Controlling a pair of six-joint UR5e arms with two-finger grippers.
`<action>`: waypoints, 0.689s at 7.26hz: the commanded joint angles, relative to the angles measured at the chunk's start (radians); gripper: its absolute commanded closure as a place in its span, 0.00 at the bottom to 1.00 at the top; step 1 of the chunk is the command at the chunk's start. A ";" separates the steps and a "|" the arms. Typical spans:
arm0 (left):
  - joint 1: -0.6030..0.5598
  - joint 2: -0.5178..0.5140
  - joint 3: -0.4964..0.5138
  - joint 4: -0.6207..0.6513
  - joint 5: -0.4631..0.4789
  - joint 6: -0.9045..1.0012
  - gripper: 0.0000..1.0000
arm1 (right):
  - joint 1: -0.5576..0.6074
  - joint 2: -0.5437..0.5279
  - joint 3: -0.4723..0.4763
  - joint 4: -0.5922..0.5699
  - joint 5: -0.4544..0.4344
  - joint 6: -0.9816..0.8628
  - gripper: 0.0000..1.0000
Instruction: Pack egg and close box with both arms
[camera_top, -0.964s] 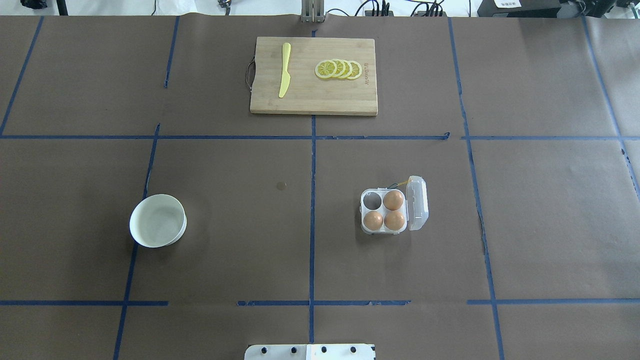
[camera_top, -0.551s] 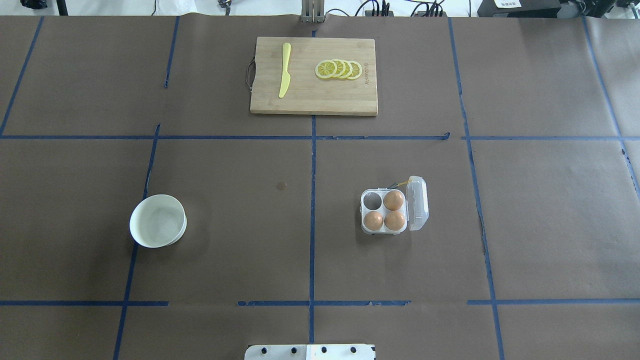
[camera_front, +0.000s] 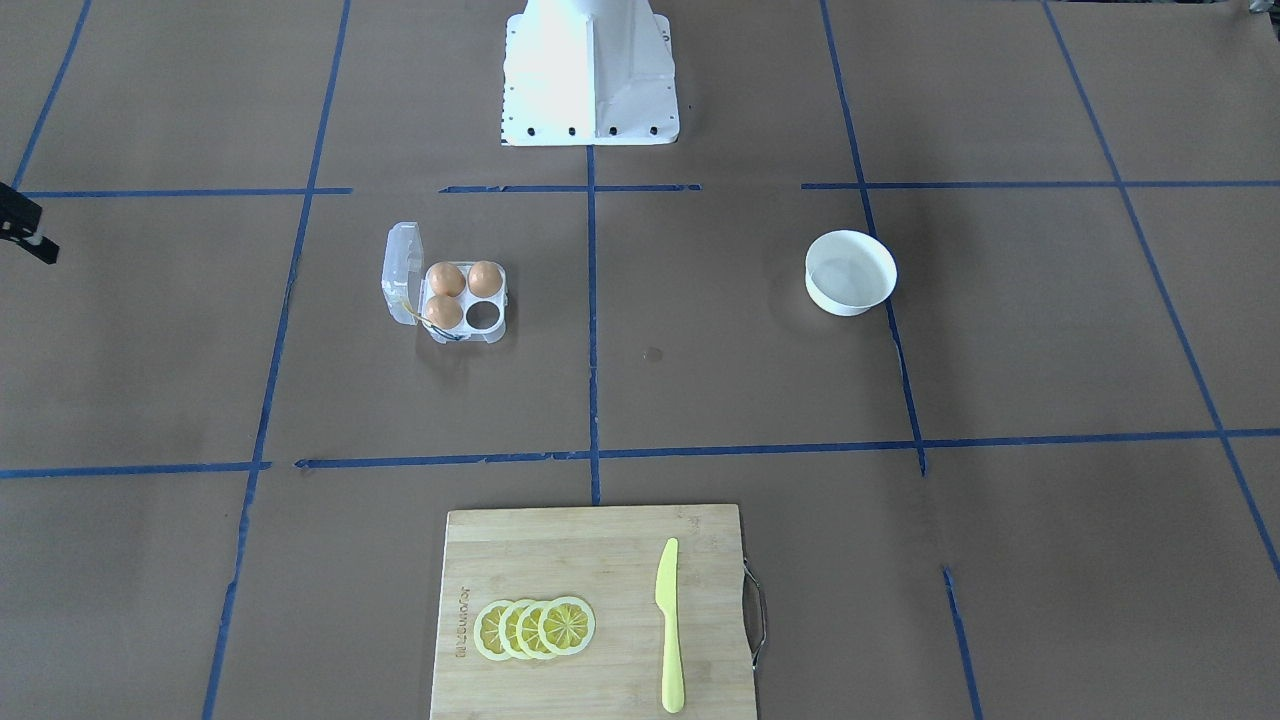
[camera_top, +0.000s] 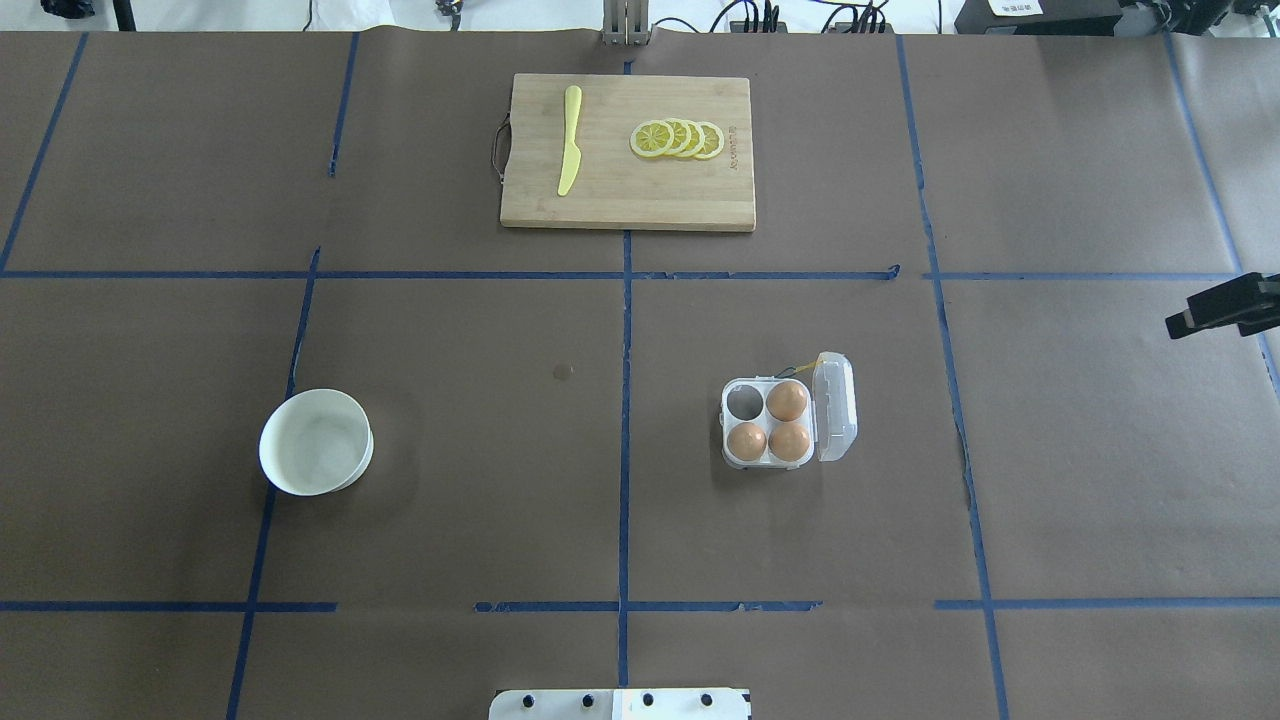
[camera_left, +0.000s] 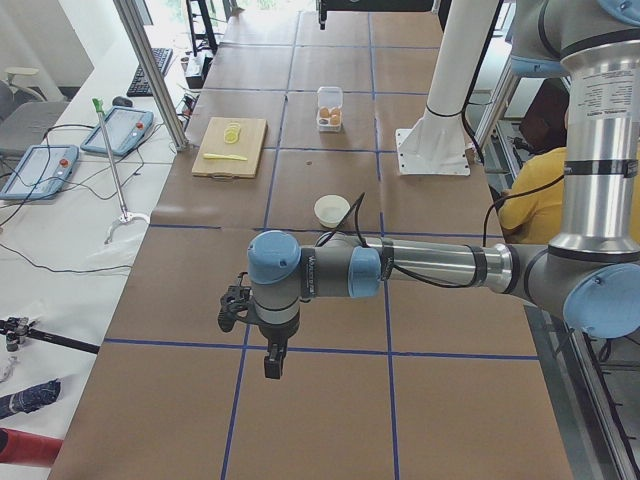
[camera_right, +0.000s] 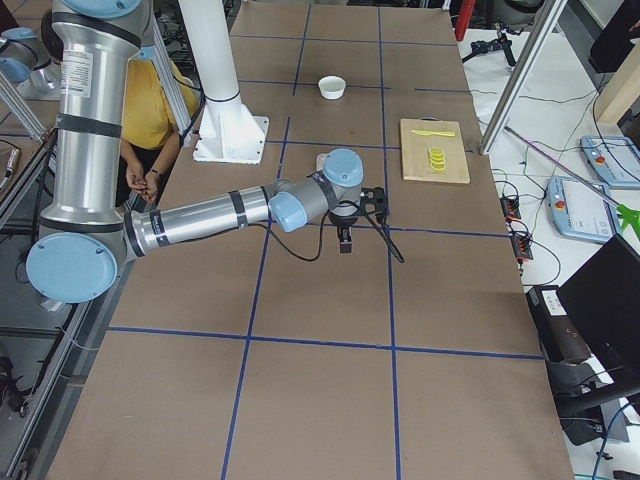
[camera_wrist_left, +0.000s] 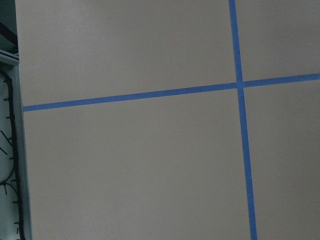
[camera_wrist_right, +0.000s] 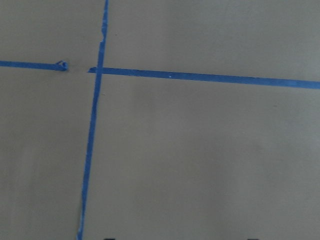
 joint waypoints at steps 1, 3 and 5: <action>0.000 -0.009 -0.003 -0.004 -0.004 0.000 0.00 | -0.255 0.039 0.001 0.249 -0.155 0.433 1.00; 0.000 -0.011 -0.003 -0.005 -0.027 0.000 0.00 | -0.395 0.146 -0.001 0.251 -0.226 0.577 1.00; 0.000 -0.011 -0.003 -0.005 -0.033 0.000 0.00 | -0.582 0.319 -0.007 0.242 -0.443 0.760 1.00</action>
